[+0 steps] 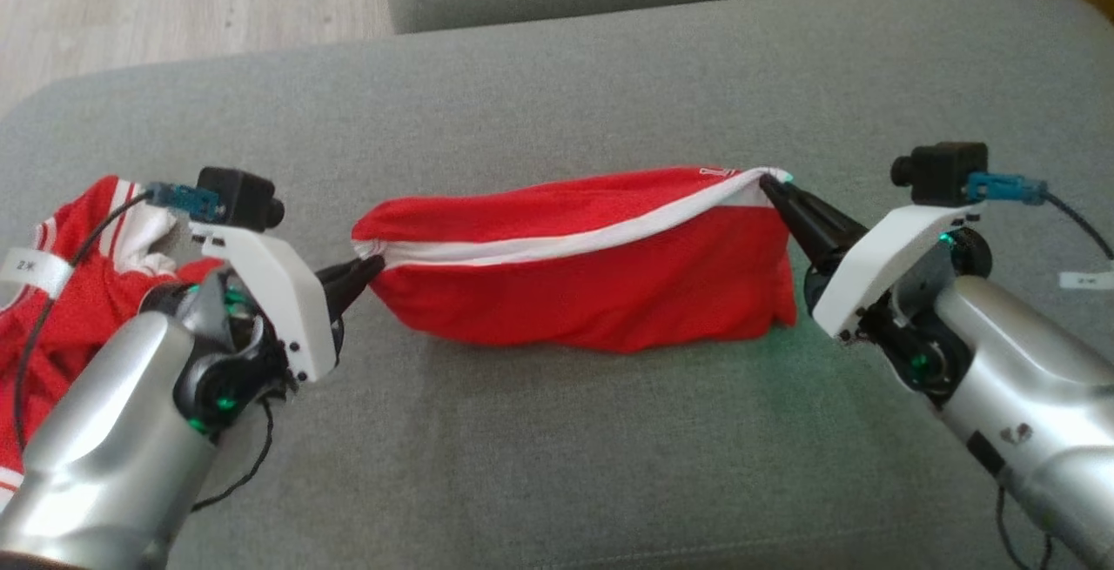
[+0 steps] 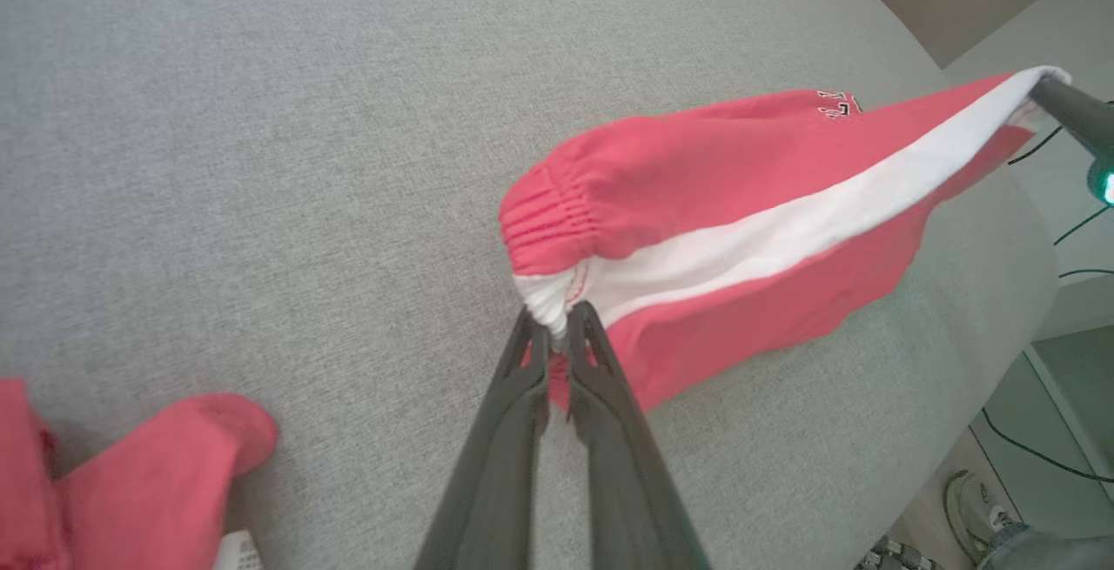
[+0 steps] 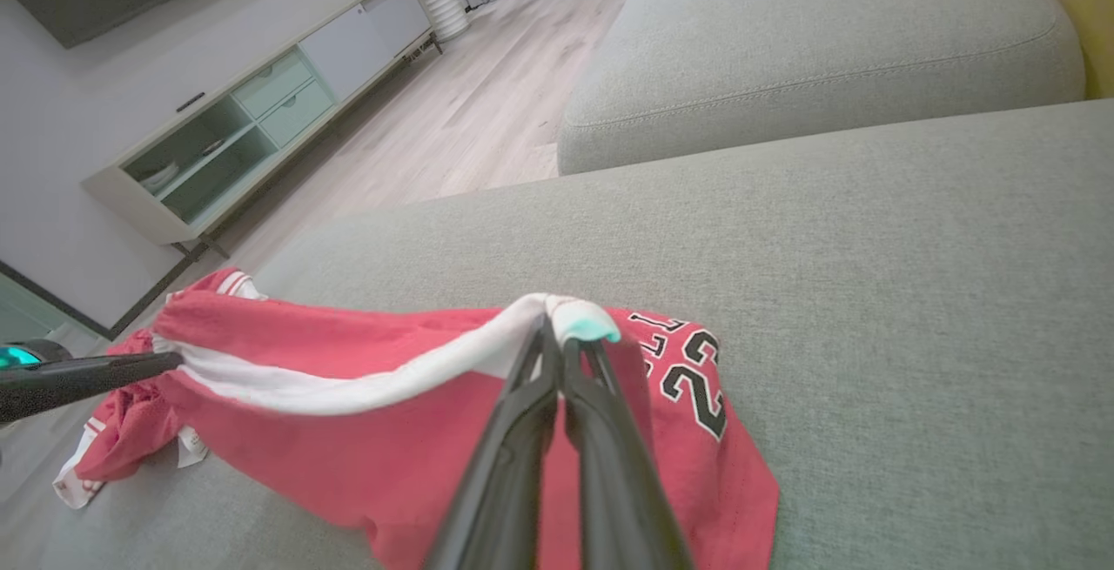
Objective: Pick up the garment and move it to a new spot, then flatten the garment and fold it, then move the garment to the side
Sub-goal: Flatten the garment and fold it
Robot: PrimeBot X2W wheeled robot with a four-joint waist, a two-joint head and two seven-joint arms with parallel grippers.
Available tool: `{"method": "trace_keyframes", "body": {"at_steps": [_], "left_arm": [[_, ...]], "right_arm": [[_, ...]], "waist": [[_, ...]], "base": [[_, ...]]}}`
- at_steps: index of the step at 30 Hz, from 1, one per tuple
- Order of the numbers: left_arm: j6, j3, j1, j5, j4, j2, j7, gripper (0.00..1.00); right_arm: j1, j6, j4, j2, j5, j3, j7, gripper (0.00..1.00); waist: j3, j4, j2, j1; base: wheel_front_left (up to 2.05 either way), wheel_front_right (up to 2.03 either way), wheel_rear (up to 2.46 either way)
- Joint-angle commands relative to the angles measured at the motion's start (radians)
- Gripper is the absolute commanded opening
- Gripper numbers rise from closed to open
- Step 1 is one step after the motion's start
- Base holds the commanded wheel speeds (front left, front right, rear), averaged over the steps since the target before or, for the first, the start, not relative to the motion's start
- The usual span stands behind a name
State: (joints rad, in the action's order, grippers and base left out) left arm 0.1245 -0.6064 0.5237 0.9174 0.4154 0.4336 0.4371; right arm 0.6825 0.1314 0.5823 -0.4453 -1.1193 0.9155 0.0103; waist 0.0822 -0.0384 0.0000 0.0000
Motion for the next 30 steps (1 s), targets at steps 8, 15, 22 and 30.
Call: {"method": "trace_keyframes", "body": {"at_steps": [8,15,22,30], "left_arm": [[-0.002,0.051,0.295,-0.05,-0.016,-0.016,-0.024,0.0],[0.001,0.062,0.558,-0.079,0.09,-0.086,-0.042,0.0],[-0.008,0.118,0.853,-0.077,0.27,-0.151,-0.092,0.0],[-0.009,0.154,1.11,-0.099,0.434,-0.183,-0.205,0.0]], "right_arm": [[0.214,-0.001,-0.093,-0.073,-0.067,-0.01,0.05,0.0],[0.444,-0.001,-0.07,-0.102,-0.112,-0.014,0.046,0.0],[0.702,-0.001,-0.029,-0.121,-0.119,-0.005,0.075,0.0],[0.937,-0.001,0.017,-0.155,-0.118,-0.006,0.167,0.0]], "waist": [[0.159,0.027,0.0,0.0],[0.272,0.04,0.0,0.0],[0.36,0.046,0.0,0.0],[0.388,0.04,0.0,0.0]], "base": [[0.0,0.0,0.0],[0.0,0.0,0.0],[0.0,0.0,0.0],[0.0,0.0,0.0]]}}
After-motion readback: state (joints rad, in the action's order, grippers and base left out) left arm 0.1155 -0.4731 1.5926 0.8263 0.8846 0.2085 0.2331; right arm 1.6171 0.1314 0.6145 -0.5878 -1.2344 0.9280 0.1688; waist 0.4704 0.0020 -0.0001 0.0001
